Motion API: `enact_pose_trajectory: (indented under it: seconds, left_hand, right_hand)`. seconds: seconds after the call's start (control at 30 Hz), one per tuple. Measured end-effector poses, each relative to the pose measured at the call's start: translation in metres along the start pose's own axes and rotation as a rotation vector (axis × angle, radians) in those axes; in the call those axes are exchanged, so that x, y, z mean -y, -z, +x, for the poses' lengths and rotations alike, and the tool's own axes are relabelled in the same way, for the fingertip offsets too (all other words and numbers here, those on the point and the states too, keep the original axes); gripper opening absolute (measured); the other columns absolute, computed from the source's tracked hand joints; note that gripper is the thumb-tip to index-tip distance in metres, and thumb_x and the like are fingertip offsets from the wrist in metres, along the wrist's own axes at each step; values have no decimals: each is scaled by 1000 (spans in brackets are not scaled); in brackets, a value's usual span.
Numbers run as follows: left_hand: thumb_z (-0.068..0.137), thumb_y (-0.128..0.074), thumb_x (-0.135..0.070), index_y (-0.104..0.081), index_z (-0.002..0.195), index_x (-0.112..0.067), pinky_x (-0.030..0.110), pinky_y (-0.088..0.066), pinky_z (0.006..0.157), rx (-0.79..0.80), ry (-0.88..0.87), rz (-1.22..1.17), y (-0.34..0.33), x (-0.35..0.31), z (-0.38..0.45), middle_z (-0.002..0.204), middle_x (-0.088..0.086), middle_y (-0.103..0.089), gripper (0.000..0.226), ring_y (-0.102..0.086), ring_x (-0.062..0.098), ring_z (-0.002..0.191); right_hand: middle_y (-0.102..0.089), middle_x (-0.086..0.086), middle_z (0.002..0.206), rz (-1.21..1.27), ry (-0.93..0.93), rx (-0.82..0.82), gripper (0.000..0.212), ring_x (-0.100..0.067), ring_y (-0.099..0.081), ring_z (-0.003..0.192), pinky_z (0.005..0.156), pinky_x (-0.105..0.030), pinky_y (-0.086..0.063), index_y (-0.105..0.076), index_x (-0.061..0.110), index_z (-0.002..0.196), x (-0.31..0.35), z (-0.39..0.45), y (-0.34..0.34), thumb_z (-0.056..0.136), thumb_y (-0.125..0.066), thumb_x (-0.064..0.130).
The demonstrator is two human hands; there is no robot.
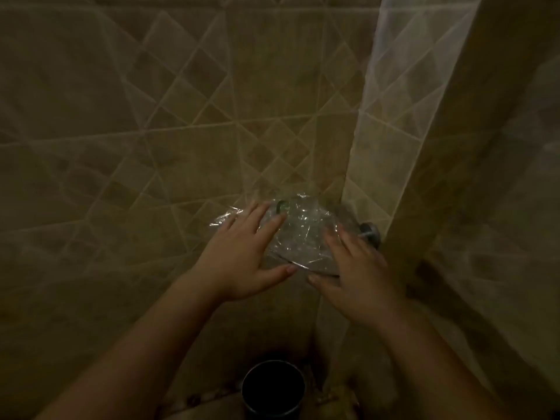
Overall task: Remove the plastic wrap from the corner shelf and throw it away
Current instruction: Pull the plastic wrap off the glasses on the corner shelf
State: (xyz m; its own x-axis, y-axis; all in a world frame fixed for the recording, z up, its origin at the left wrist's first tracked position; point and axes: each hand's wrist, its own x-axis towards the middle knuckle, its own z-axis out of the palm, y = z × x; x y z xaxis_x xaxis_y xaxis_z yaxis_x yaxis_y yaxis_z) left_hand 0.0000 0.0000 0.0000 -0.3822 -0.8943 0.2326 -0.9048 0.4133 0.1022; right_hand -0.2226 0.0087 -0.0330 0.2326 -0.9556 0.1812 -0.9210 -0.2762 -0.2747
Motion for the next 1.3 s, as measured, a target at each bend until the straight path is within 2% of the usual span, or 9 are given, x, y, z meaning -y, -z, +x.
enact_pose_trajectory:
  seconds: [0.13, 0.43, 0.5, 0.6, 0.77, 0.87, 0.93, 1.13, 1.3]
  left_hand:
    - [77, -37, -76, -20, 150, -20, 49, -28, 112, 44, -31, -57, -18, 8, 15, 158, 17, -20, 93, -20, 31, 144]
    - [80, -45, -70, -2, 151, -27, 46, -21, 111, 0, -60, -296, -60, 25, 19, 159, 14, -15, 94, -18, 27, 143]
    - [79, -44, -69, -2, 151, -28, 49, -21, 111, -14, -55, -329, -64, 28, 21, 159, 11, -18, 93, -21, 27, 142]
    - [79, -42, -69, -4, 151, -24, 50, -19, 112, -18, -53, -354, -69, 32, 23, 157, 7, -23, 93, -22, 24, 142]
    - [78, -40, -71, -7, 151, -16, 51, -21, 114, -36, -54, -359, -74, 37, 23, 156, 11, -30, 97, -26, 25, 142]
    - [78, -41, -70, -4, 151, -16, 50, -19, 113, -37, -70, -330, -75, 38, 23, 156, 10, -30, 98, -26, 25, 141]
    - [78, -41, -69, -4, 151, -14, 49, -20, 112, -40, -78, -317, -76, 38, 23, 154, 11, -32, 99, -28, 25, 140]
    - [78, -41, -67, -1, 151, -12, 51, -21, 114, -32, -77, -307, -77, 38, 23, 154, 12, -31, 100, -26, 27, 141]
    - [78, -43, -68, -2, 152, -14, 47, -20, 115, -15, -79, -316, -76, 40, 24, 157, 10, -27, 100, -23, 24, 143]
  right_hand:
    - [-28, 1, 155, 33, -26, -12, 79, -23, -23, 140, 110, -43, -24, -24, 31, 143, -2, 0, -15, 76, -42, 69]
    - [-56, 2, 131, 129, -125, -85, 59, -23, -47, 121, 94, -42, -44, -42, 31, 127, 2, 5, -10, 77, -46, 62]
    - [-59, 0, 125, 87, -130, -96, 52, -25, -50, 115, 89, -37, -45, -47, 26, 125, -2, 8, -4, 80, -51, 52]
    - [-63, -7, 118, -7, -125, -136, 42, -29, -53, 104, 83, -33, -41, -55, 17, 120, -6, 11, -1, 79, -60, 19]
    - [-68, -12, 104, -24, -190, -228, 35, -34, -59, 90, 73, -34, -45, -62, 15, 112, -3, 15, -6, 77, -66, 15]
    - [-70, 2, 84, 155, -239, -253, 24, -12, -63, 76, 60, -17, -40, -69, 24, 98, -3, 16, -6, 78, -69, 11]
    - [-67, 14, 78, 274, -213, -272, 24, 1, -62, 74, 60, -7, -38, -71, 29, 88, -2, 14, -2, 78, -69, 7]
    - [-69, 22, 99, 691, -257, -344, 33, 0, -63, 95, 79, -18, -49, -71, 39, 93, -2, -5, 7, 78, -72, 10]
    - [-72, 23, 92, 901, -214, -518, 23, 1, -65, 88, 72, -9, -48, -75, 33, 84, 3, -26, 10, 76, -65, 13]
